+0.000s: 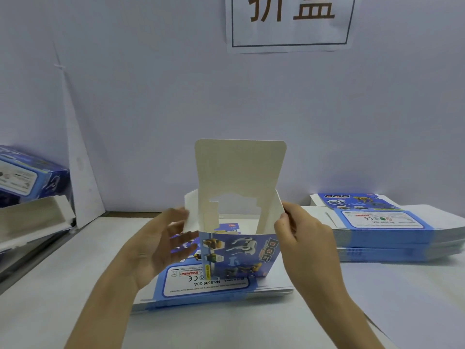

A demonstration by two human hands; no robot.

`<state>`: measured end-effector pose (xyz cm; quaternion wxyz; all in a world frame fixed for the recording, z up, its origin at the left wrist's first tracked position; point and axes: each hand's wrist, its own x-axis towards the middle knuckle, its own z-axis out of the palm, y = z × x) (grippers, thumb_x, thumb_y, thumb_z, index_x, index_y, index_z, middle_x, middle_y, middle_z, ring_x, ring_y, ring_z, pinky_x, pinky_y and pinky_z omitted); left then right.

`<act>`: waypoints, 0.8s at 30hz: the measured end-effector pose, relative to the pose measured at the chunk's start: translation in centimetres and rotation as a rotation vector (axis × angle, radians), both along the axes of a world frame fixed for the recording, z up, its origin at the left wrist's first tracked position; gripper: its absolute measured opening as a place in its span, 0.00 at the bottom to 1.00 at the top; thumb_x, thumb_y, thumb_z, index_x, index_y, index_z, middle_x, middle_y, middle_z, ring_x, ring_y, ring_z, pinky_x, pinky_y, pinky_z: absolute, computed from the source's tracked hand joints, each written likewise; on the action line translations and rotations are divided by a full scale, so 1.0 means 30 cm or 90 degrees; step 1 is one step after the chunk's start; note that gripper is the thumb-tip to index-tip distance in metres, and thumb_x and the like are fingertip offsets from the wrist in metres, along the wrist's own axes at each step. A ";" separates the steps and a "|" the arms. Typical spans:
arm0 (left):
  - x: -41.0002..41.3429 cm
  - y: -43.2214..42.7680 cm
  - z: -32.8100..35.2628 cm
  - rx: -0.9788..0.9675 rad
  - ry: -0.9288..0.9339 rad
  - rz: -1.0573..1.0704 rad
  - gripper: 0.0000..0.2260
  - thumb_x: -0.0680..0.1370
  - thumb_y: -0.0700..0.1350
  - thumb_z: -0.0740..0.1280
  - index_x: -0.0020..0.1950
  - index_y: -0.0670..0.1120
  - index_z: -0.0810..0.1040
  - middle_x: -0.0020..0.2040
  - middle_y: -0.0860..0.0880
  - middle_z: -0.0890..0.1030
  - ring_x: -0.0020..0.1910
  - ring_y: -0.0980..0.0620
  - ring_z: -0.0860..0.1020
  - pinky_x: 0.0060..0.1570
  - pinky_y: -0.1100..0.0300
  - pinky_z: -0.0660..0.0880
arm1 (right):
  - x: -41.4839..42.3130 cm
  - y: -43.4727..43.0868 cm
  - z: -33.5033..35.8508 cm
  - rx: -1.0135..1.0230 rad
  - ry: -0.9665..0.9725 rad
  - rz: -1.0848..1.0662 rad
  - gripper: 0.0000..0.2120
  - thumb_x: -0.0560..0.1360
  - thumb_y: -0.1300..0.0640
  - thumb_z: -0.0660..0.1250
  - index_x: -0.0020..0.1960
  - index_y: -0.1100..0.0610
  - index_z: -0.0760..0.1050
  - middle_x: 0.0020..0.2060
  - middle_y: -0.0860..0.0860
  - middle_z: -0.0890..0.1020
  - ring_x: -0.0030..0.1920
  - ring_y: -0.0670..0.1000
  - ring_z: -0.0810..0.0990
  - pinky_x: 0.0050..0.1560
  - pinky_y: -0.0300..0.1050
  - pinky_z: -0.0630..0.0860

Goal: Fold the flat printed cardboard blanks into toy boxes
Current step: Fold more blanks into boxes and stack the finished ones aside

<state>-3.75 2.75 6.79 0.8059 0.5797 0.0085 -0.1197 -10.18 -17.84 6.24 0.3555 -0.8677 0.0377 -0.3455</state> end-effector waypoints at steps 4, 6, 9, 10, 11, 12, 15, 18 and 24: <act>-0.009 -0.017 0.020 0.215 -0.125 0.168 0.23 0.68 0.51 0.72 0.61 0.45 0.77 0.53 0.46 0.82 0.45 0.52 0.80 0.36 0.61 0.76 | 0.002 -0.013 0.004 0.016 0.006 0.004 0.12 0.80 0.57 0.56 0.55 0.51 0.78 0.32 0.46 0.79 0.38 0.48 0.76 0.37 0.43 0.71; -0.038 -0.020 0.033 0.433 -0.336 0.334 0.15 0.75 0.51 0.69 0.61 0.50 0.79 0.54 0.50 0.81 0.44 0.58 0.78 0.37 0.67 0.70 | 0.000 -0.014 0.010 0.012 0.000 0.015 0.12 0.79 0.56 0.57 0.55 0.51 0.78 0.32 0.42 0.78 0.41 0.44 0.76 0.37 0.39 0.70; -0.114 -0.084 0.049 0.764 -0.496 0.455 0.19 0.78 0.57 0.58 0.52 0.47 0.82 0.45 0.50 0.80 0.39 0.53 0.71 0.34 0.62 0.63 | -0.005 -0.001 0.012 -0.025 -0.016 0.011 0.12 0.79 0.55 0.58 0.56 0.50 0.78 0.31 0.40 0.76 0.38 0.45 0.79 0.39 0.40 0.70; -0.131 -0.114 0.048 0.865 -0.480 0.457 0.22 0.77 0.60 0.55 0.51 0.47 0.82 0.43 0.49 0.79 0.39 0.52 0.68 0.36 0.60 0.62 | -0.006 -0.001 0.011 -0.033 -0.016 0.009 0.12 0.79 0.55 0.58 0.56 0.50 0.78 0.31 0.41 0.77 0.37 0.46 0.79 0.39 0.41 0.71; -0.138 -0.135 0.043 0.918 -0.446 0.444 0.24 0.78 0.62 0.52 0.53 0.48 0.81 0.43 0.49 0.78 0.40 0.52 0.66 0.38 0.59 0.62 | -0.007 -0.003 0.010 -0.038 -0.014 0.009 0.12 0.79 0.55 0.58 0.56 0.50 0.78 0.31 0.42 0.77 0.37 0.47 0.79 0.38 0.42 0.71; -0.137 -0.145 0.042 0.922 -0.415 0.431 0.23 0.79 0.61 0.51 0.55 0.49 0.80 0.44 0.49 0.79 0.40 0.52 0.66 0.38 0.59 0.62 | -0.006 -0.006 0.012 -0.038 -0.010 0.010 0.12 0.79 0.55 0.57 0.56 0.51 0.78 0.31 0.42 0.77 0.37 0.46 0.78 0.38 0.42 0.71; -0.115 -0.130 0.039 0.848 -0.440 0.404 0.16 0.82 0.52 0.55 0.52 0.49 0.81 0.38 0.50 0.79 0.34 0.50 0.68 0.33 0.58 0.62 | -0.006 -0.009 0.014 -0.033 -0.002 0.013 0.11 0.78 0.55 0.57 0.52 0.52 0.78 0.30 0.43 0.78 0.38 0.43 0.77 0.37 0.38 0.69; -0.105 -0.119 0.024 0.699 -0.486 0.328 0.14 0.81 0.49 0.59 0.38 0.50 0.78 0.27 0.53 0.73 0.29 0.51 0.69 0.28 0.61 0.64 | -0.007 -0.017 0.023 0.000 0.009 -0.015 0.11 0.77 0.55 0.59 0.55 0.52 0.77 0.37 0.45 0.82 0.38 0.46 0.80 0.40 0.44 0.74; -0.072 -0.128 0.005 0.213 -0.383 0.107 0.42 0.65 0.70 0.69 0.75 0.56 0.62 0.53 0.61 0.82 0.53 0.59 0.81 0.49 0.66 0.77 | -0.021 -0.083 0.070 0.516 0.096 0.122 0.38 0.74 0.61 0.66 0.76 0.41 0.52 0.67 0.49 0.70 0.52 0.56 0.81 0.37 0.45 0.81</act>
